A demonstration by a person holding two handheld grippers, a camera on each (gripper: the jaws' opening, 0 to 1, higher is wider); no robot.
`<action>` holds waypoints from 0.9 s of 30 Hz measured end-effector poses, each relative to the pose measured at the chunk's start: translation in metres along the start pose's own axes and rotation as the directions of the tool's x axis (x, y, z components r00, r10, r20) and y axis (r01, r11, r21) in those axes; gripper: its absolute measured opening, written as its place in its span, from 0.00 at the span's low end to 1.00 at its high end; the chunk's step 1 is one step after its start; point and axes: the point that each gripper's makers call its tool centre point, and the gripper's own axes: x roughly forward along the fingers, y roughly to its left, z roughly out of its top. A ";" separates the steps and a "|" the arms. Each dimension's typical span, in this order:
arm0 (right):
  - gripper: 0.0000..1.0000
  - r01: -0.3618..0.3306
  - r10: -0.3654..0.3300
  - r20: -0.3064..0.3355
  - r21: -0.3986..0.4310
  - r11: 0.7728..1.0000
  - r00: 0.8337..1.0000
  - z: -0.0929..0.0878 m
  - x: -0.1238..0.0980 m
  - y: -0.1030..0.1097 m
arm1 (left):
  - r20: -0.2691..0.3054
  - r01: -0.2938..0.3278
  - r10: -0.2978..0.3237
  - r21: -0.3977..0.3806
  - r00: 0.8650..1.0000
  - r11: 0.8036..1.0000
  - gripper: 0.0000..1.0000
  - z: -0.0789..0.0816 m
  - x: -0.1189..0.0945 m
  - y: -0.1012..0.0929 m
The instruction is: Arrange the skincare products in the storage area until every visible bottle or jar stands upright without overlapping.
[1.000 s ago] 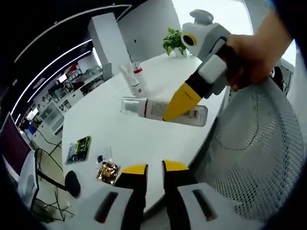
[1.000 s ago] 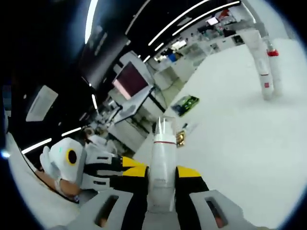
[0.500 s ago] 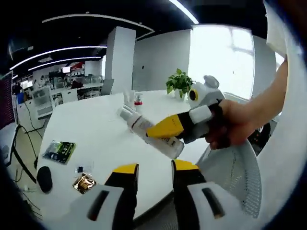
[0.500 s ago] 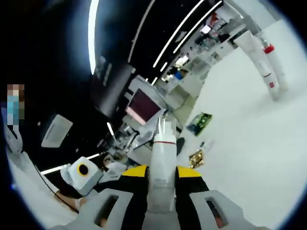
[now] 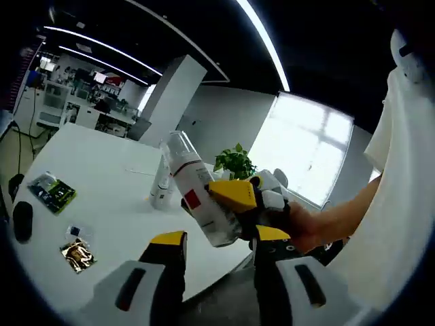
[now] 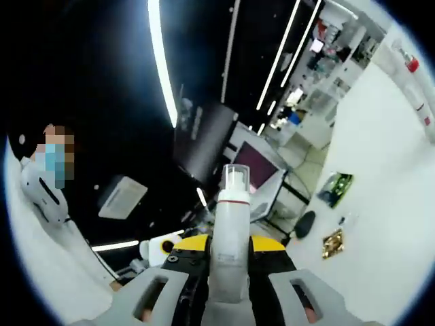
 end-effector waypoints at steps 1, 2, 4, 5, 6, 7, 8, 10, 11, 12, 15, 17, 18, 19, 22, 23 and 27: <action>0.20 -0.010 0.010 -0.016 -0.013 1.000 1.000 -0.004 0.002 0.003 | 0.001 0.008 -0.008 -0.016 1.000 1.000 0.33 0.001 0.000 0.000; 0.20 -0.021 0.020 -0.031 -0.026 0.999 0.999 -0.008 0.005 0.005 | 0.003 0.016 -0.016 -0.031 1.000 0.999 0.31 0.002 -0.001 0.000; 0.20 -0.042 0.041 -0.035 -0.012 0.999 0.999 -0.012 0.008 0.011 | -0.034 0.030 -0.031 -0.025 0.999 0.999 0.25 -0.005 -0.002 -0.001; 0.20 -0.052 0.052 -0.036 -0.005 0.999 0.998 -0.013 0.009 0.013 | -0.052 0.038 -0.039 -0.021 0.998 0.999 0.24 -0.008 -0.002 -0.002; 0.20 -0.059 0.059 -0.028 0.001 0.998 0.998 -0.012 0.008 0.014 | -0.046 0.046 -0.047 -0.023 0.998 0.999 0.24 -0.007 -0.002 -0.004; 0.20 -0.067 0.067 -0.020 0.008 0.998 0.998 -0.011 0.006 0.015 | -0.041 0.054 -0.055 -0.024 0.998 0.998 0.24 -0.006 -0.003 -0.006; 0.20 -0.074 0.075 -0.012 0.014 0.997 0.997 -0.009 0.005 0.016 | -0.035 0.062 -0.063 -0.025 0.997 0.998 0.24 -0.004 -0.004 -0.008; 0.20 -0.078 0.078 -0.012 0.010 0.997 0.997 -0.010 0.005 0.017 | -0.043 0.072 -0.073 -0.025 0.996 0.997 0.23 -0.005 -0.005 -0.008; 0.20 -0.080 0.080 -0.012 0.009 0.997 0.997 -0.011 0.005 0.018 | -0.047 0.077 -0.078 -0.025 0.996 0.997 0.22 -0.006 -0.005 -0.008; 0.20 -0.074 0.074 -0.017 0.003 0.997 0.997 -0.011 0.005 0.018 | -0.052 0.075 -0.076 -0.031 0.996 0.997 0.22 -0.006 -0.006 -0.007; 0.20 -0.049 0.048 -0.045 -0.032 0.998 0.998 -0.012 0.004 0.016 | -0.068 0.070 -0.073 -0.050 0.995 0.996 0.19 -0.007 -0.007 -0.005; 0.20 -0.028 0.022 -0.081 -0.073 0.997 0.996 -0.014 0.003 0.013 | -0.078 0.066 -0.070 -0.060 0.994 0.996 0.19 -0.008 -0.006 -0.004; 0.20 -0.021 0.012 -0.101 -0.089 0.996 0.995 -0.015 0.002 0.012 | -0.089 0.055 -0.059 -0.039 0.994 0.998 0.18 -0.011 -0.006 -0.003; 0.20 -0.015 0.002 -0.120 -0.104 0.994 0.993 -0.017 0.001 0.010 | -0.100 0.045 -0.047 -0.017 0.994 0.999 0.18 -0.013 -0.006 -0.003; 0.21 0.025 -0.048 -0.160 -0.141 0.990 0.986 -0.019 -0.001 0.005 | -0.139 -0.011 0.016 0.038 0.990 0.999 0.18 -0.021 -0.003 0.003; 0.22 0.038 -0.065 -0.173 -0.154 0.987 0.983 -0.020 -0.002 0.003 | -0.154 -0.036 0.044 0.055 0.987 0.998 0.18 -0.024 -0.002 0.007; 0.24 0.188 -0.241 -0.228 -0.229 0.955 0.943 -0.022 -0.005 -0.019 | -0.192 -0.129 0.152 0.127 0.969 0.983 0.17 -0.032 -0.002 0.024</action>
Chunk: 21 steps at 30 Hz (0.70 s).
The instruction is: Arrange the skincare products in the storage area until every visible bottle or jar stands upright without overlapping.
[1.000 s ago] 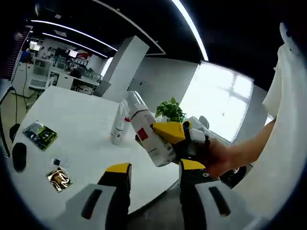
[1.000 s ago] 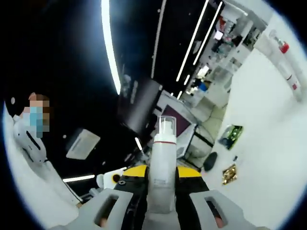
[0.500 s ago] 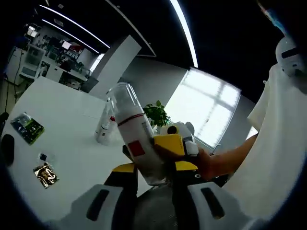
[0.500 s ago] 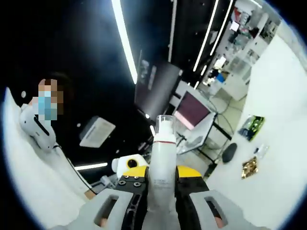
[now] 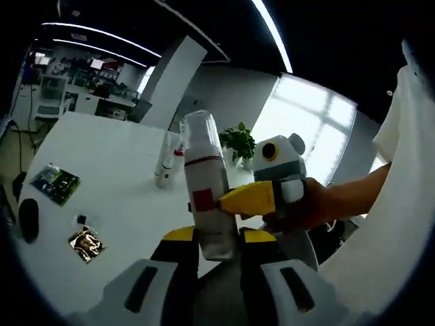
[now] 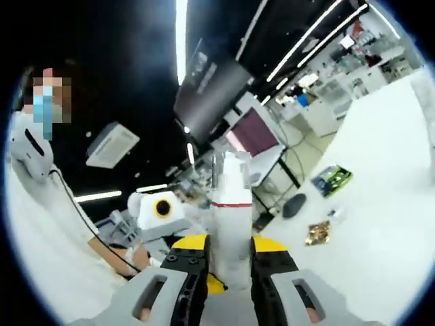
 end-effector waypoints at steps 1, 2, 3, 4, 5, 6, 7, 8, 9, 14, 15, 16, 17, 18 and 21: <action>0.24 0.035 -0.035 -0.008 -0.012 0.999 0.999 0.000 0.000 -0.004 | -0.008 -0.026 0.026 0.015 1.000 1.000 0.17 -0.002 0.001 0.004; 0.24 0.061 -0.061 -0.009 -0.015 0.998 0.998 0.000 0.001 -0.007 | -0.022 -0.041 0.041 0.026 0.999 0.999 0.17 -0.005 0.002 0.005; 0.25 0.087 -0.087 -0.009 -0.018 0.996 0.996 0.001 0.001 -0.011 | -0.036 -0.056 0.057 0.038 0.998 0.998 0.16 -0.008 0.004 0.007; 0.26 0.113 -0.113 -0.010 -0.022 0.993 0.993 0.001 0.002 -0.014 | -0.049 -0.070 0.073 0.050 0.996 0.996 0.16 -0.011 0.005 0.008; 0.27 0.136 -0.137 -0.021 -0.023 0.990 0.990 0.000 0.002 -0.017 | -0.059 -0.074 0.078 0.070 0.995 0.995 0.16 -0.013 0.006 0.008; 0.26 0.159 -0.160 -0.033 -0.026 0.987 0.987 -0.001 0.002 -0.020 | -0.068 -0.077 0.084 0.090 0.994 0.993 0.16 -0.015 0.007 0.008; 0.26 0.182 -0.183 -0.045 -0.028 0.983 0.982 -0.002 0.003 -0.023 | -0.078 -0.081 0.089 0.109 0.993 0.991 0.16 -0.018 0.008 0.008; 0.26 0.194 -0.194 -0.047 -0.021 0.981 0.980 -0.003 0.003 -0.025 | -0.084 -0.087 0.098 0.121 0.992 0.989 0.16 -0.019 0.009 0.009; 0.26 0.205 -0.206 -0.049 -0.013 0.979 0.977 -0.004 0.004 -0.027 | -0.090 -0.093 0.106 0.133 0.990 0.987 0.16 -0.021 0.009 0.010; 0.26 0.234 -0.237 0.002 0.130 0.963 0.972 -0.004 0.002 -0.034 | -0.118 -0.103 0.131 0.219 0.984 0.970 0.16 -0.028 0.010 0.010; 0.24 0.235 -0.238 0.002 0.146 0.961 0.971 -0.006 0.001 -0.035 | -0.121 -0.099 0.129 0.230 0.984 0.968 0.16 -0.029 0.011 0.009; 0.24 0.236 -0.240 0.003 0.161 0.958 0.971 -0.007 0.001 -0.036 | -0.124 -0.095 0.128 0.241 0.984 0.966 0.17 -0.031 0.011 0.008; 0.23 0.235 -0.239 0.008 0.169 0.957 0.971 -0.009 -0.003 -0.038 | -0.132 -0.073 0.105 0.225 0.986 0.972 0.17 -0.032 0.011 0.005; 0.19 0.233 -0.239 0.013 0.177 0.956 0.971 -0.011 -0.007 -0.039 | -0.139 -0.051 0.081 0.209 0.987 0.977 0.17 -0.033 0.011 0.002; 0.18 0.190 -0.203 0.047 0.201 0.961 0.978 -0.007 -0.011 -0.035 | -0.119 0.000 0.025 0.203 0.993 0.979 0.18 -0.029 0.011 -0.005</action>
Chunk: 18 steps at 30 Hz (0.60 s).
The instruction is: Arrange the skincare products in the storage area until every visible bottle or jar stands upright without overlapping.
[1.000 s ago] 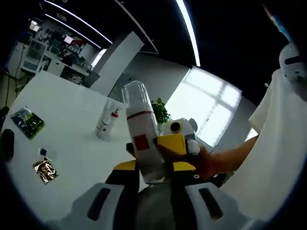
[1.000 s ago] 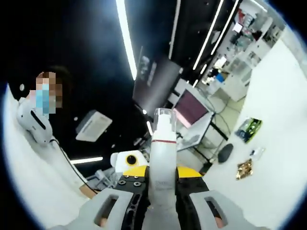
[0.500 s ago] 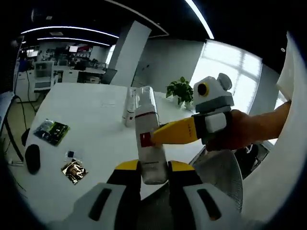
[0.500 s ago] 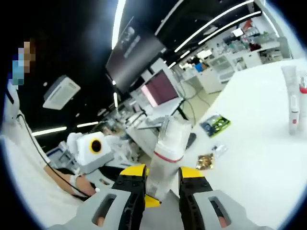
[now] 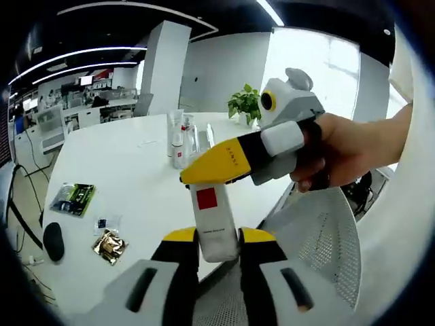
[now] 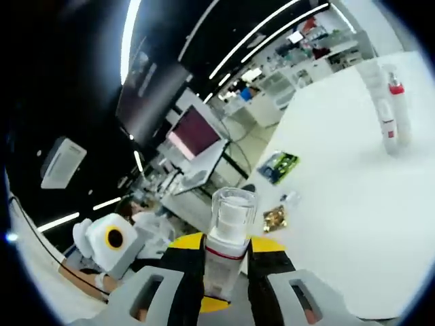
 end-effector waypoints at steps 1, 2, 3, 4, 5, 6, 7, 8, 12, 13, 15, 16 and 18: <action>0.18 -0.014 0.014 0.009 0.008 1.000 1.000 0.001 -0.002 0.001 | 0.017 0.013 -0.014 0.007 1.000 1.000 0.18 0.003 0.000 -0.002; 0.18 -0.044 0.044 0.010 -0.004 0.999 0.999 0.003 -0.004 0.006 | 0.032 0.042 -0.041 -0.027 0.999 0.999 0.17 0.006 -0.002 -0.004; 0.18 -0.074 0.074 0.010 -0.016 0.997 0.997 0.005 -0.006 0.010 | 0.048 0.071 -0.068 -0.060 0.997 0.996 0.17 0.010 -0.005 -0.006; 0.18 -0.104 0.104 0.010 -0.028 0.994 0.995 0.007 -0.009 0.015 | 0.065 0.100 -0.094 -0.093 0.993 0.991 0.17 0.013 -0.007 -0.008; 0.18 -0.160 0.160 -0.001 -0.056 0.986 0.987 0.008 -0.012 0.024 | 0.085 0.140 -0.131 -0.113 0.988 0.984 0.18 0.017 -0.009 -0.012; 0.17 -0.216 0.216 -0.014 -0.082 0.973 0.976 0.010 -0.015 0.034 | 0.106 0.181 -0.168 -0.132 0.980 0.975 0.19 0.020 -0.011 -0.017; 0.17 -0.236 0.234 -0.036 -0.099 0.967 0.972 0.008 -0.016 0.037 | 0.103 0.209 -0.197 -0.118 0.975 0.971 0.19 0.019 -0.011 -0.022; 0.17 -0.256 0.251 -0.059 -0.116 0.960 0.966 0.007 -0.017 0.040 | 0.098 0.236 -0.226 -0.103 0.969 0.966 0.20 0.018 -0.012 -0.028; 0.17 -0.309 0.278 -0.154 -0.243 0.919 0.948 -0.002 -0.023 0.050 | 0.097 0.302 -0.293 -0.103 0.951 0.948 0.25 0.018 -0.013 -0.040; 0.17 -0.330 0.298 -0.160 -0.239 0.913 0.941 -0.002 -0.025 0.053 | 0.106 0.325 -0.314 -0.118 0.944 0.938 0.24 0.020 -0.014 -0.042; 0.17 -0.372 0.338 -0.173 -0.231 0.899 0.925 -0.003 -0.029 0.060 | 0.126 0.370 -0.354 -0.146 0.927 0.917 0.22 0.024 -0.017 -0.045; 0.17 -0.400 0.371 -0.164 -0.213 0.891 0.914 -0.002 -0.031 0.065 | 0.145 0.391 -0.370 -0.161 0.918 0.906 0.21 0.027 -0.020 -0.046; 0.17 -0.456 0.435 -0.146 -0.176 0.872 0.889 -0.001 -0.036 0.075 | 0.183 0.433 -0.402 -0.191 0.897 0.881 0.20 0.033 -0.024 -0.048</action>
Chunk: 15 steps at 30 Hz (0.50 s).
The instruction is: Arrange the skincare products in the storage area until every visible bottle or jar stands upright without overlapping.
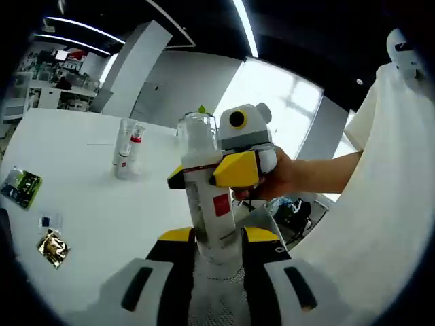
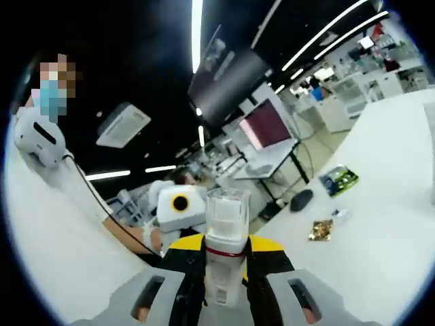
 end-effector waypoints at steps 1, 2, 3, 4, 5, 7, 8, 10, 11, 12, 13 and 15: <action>0.17 -0.005 0.005 0.003 0.001 1.000 1.000 0.001 0.001 0.001 | 0.002 0.007 -0.007 -0.006 1.000 1.000 0.20 0.000 0.000 -0.001; 0.17 -0.010 0.010 0.006 0.002 1.000 1.000 0.001 0.001 0.002 | 0.003 0.014 -0.014 -0.012 1.000 1.000 0.21 0.001 0.000 -0.001; 0.17 -0.015 0.015 0.009 0.003 1.000 1.000 0.002 0.002 0.003 | 0.005 0.021 -0.021 -0.018 1.000 1.000 0.22 0.001 0.000 -0.002; 0.17 -0.027 0.027 0.009 0.004 1.000 1.000 0.002 0.002 0.005 | 0.004 0.045 -0.045 -0.034 0.999 0.998 0.20 0.001 0.000 -0.005; 0.17 -0.039 0.039 0.008 0.006 0.999 0.999 0.002 0.003 0.007 | 0.004 0.068 -0.068 -0.049 0.998 0.996 0.20 0.001 -0.001 -0.009; 0.18 -0.053 0.052 0.020 0.016 0.998 0.998 0.003 0.003 0.008 | 0.009 0.095 -0.095 -0.067 0.995 0.993 0.19 0.002 -0.002 -0.012; 0.18 -0.054 0.054 0.031 0.025 0.998 0.998 0.004 0.003 0.008 | 0.015 0.099 -0.098 -0.069 0.995 0.993 0.19 0.004 -0.003 -0.011; 0.18 -0.048 0.046 0.053 0.037 0.998 0.998 0.007 0.004 0.007 | 0.030 0.094 -0.092 -0.077 0.995 0.993 0.19 0.006 -0.004 -0.010; 0.18 -0.040 0.037 0.063 0.041 0.998 0.997 0.009 0.004 0.006 | 0.039 0.085 -0.082 -0.083 0.996 0.993 0.19 0.008 -0.004 -0.009; 0.18 -0.032 0.029 0.073 0.046 0.998 0.997 0.011 0.004 0.005 | 0.049 0.077 -0.073 -0.088 0.996 0.993 0.18 0.010 -0.005 -0.008; 0.17 0.010 -0.013 0.071 0.034 0.999 0.997 0.010 0.005 -0.002 | 0.044 0.040 -0.037 -0.067 0.998 0.997 0.18 0.009 -0.005 -0.002; 0.17 0.071 -0.073 0.070 0.024 0.997 0.995 0.009 0.007 -0.011 | 0.037 -0.035 0.036 -0.024 0.999 0.999 0.18 0.008 -0.006 0.010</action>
